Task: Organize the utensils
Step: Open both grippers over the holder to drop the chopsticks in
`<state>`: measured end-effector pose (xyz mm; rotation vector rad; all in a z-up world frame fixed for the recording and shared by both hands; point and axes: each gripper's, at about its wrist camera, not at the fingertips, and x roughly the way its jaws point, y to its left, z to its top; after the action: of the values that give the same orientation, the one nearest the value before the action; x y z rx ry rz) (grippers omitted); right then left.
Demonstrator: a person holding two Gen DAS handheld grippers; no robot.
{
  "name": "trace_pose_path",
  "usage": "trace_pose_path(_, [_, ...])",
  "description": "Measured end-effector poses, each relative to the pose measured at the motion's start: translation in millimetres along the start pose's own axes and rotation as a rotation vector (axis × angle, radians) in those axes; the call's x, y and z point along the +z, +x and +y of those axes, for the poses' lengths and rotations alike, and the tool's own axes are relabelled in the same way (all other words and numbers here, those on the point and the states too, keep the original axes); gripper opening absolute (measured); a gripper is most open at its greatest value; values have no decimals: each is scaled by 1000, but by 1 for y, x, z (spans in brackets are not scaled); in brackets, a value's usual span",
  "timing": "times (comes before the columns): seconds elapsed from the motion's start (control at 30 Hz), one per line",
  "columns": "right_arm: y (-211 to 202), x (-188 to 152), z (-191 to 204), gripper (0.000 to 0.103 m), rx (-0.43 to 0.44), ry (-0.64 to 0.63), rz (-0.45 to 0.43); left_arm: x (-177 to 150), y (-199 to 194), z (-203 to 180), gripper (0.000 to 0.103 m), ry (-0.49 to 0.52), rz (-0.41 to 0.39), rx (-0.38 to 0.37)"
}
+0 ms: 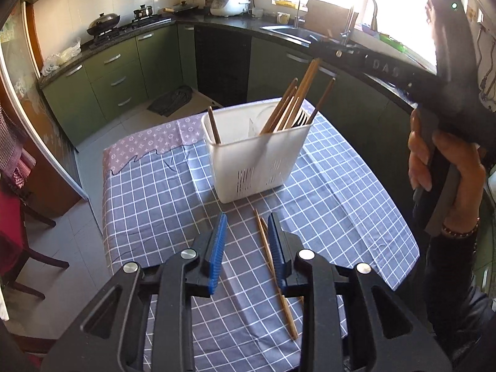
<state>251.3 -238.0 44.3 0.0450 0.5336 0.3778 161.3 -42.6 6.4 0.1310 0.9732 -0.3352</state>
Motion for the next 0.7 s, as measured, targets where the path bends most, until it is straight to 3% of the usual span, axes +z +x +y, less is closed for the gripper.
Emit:
trace_pose_path(0.2, [-63, -10, 9, 9, 50, -23, -84, -13, 28, -10, 28, 7, 93, -24])
trace_pose_path(0.3, [-91, -32, 11, 15, 58, -46, -72, -23, 51, -19, 28, 14, 170, -32])
trace_pose_path(0.4, [-102, -64, 5, 18, 56, -46, -9, -35, 77, -29, 28, 23, 260, -41])
trace_pose_path(0.57, [-79, -128, -19, 20, 31, 0, 158, -46, 118, -40, 28, 22, 383, -48])
trace_pose_path(0.7, [-61, -169, -42, 20, 38, 85, 242, -47, 142, -42, 28, 23, 437, -13])
